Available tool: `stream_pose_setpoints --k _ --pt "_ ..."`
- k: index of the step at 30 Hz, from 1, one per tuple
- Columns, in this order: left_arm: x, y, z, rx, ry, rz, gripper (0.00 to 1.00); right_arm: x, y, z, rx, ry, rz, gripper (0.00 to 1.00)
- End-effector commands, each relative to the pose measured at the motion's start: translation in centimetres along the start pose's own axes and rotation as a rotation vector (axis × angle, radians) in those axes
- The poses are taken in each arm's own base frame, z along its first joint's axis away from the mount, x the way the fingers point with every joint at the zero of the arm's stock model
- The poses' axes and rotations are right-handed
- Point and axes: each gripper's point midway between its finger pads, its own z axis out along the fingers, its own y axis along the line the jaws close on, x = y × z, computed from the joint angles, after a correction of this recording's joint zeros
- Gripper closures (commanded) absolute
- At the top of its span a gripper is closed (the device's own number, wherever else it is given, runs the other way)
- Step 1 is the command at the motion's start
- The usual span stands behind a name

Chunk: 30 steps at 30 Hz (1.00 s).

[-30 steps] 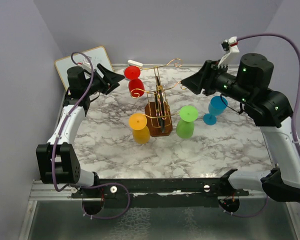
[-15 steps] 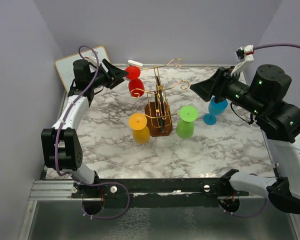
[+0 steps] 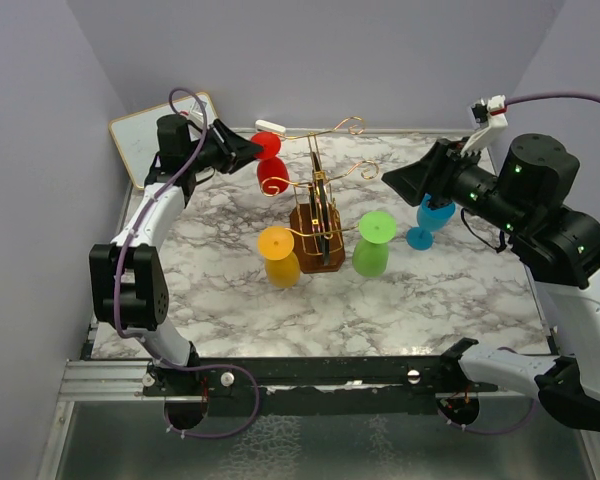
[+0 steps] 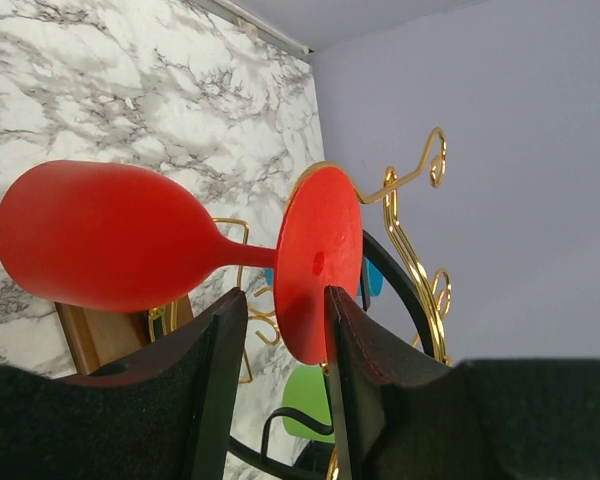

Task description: Take the wine glass off the wine glass rack

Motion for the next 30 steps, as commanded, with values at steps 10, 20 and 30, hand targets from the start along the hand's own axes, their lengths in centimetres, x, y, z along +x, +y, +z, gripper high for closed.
stream_pose_setpoints --k 10,20,30 --pt "-0.2 -1.9 -0.5 0.038 0.005 0.023 0.96 -0.6 -0.6 -0.7 0.034 -0.050 0.013 0.51" --pt "-0.2 -4.7 -1.7 0.100 -0.013 -0.113 1.00 -1.1 -0.7 -1.5 0.048 -0.079 0.019 0.52" --pt "-1.7 -6.8 -2.4 0.124 -0.082 -0.180 1.00 -1.3 -0.6 -2.0 0.044 -0.099 0.025 0.52"
